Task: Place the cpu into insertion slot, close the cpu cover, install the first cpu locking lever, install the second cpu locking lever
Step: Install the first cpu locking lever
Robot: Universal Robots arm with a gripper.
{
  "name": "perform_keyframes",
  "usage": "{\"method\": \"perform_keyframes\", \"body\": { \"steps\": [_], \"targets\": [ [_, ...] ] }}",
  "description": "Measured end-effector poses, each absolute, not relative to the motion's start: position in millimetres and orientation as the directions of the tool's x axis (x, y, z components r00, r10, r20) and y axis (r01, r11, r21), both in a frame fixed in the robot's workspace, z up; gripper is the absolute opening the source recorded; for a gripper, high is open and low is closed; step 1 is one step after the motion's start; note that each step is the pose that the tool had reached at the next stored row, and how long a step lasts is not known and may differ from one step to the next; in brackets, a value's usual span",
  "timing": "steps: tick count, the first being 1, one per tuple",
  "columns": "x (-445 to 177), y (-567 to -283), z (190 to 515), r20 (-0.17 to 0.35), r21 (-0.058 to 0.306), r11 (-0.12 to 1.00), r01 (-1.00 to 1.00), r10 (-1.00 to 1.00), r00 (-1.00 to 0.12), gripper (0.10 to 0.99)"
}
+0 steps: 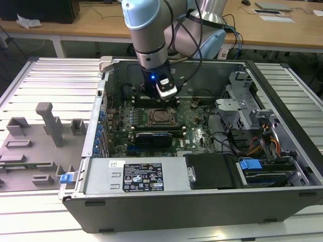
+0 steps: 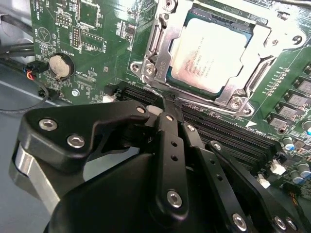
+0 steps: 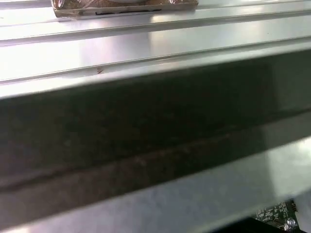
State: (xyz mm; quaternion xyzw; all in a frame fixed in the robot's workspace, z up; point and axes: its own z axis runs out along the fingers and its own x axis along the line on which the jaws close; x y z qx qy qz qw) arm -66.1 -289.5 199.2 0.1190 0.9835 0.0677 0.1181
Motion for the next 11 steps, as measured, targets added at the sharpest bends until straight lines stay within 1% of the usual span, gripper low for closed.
{"method": "perform_keyframes", "body": {
  "steps": [11],
  "targets": [
    [-60.2, -290.2, 196.4, -0.216, 0.162, 0.961, 0.225, 0.257, -0.942, 0.106]
  ]
}}
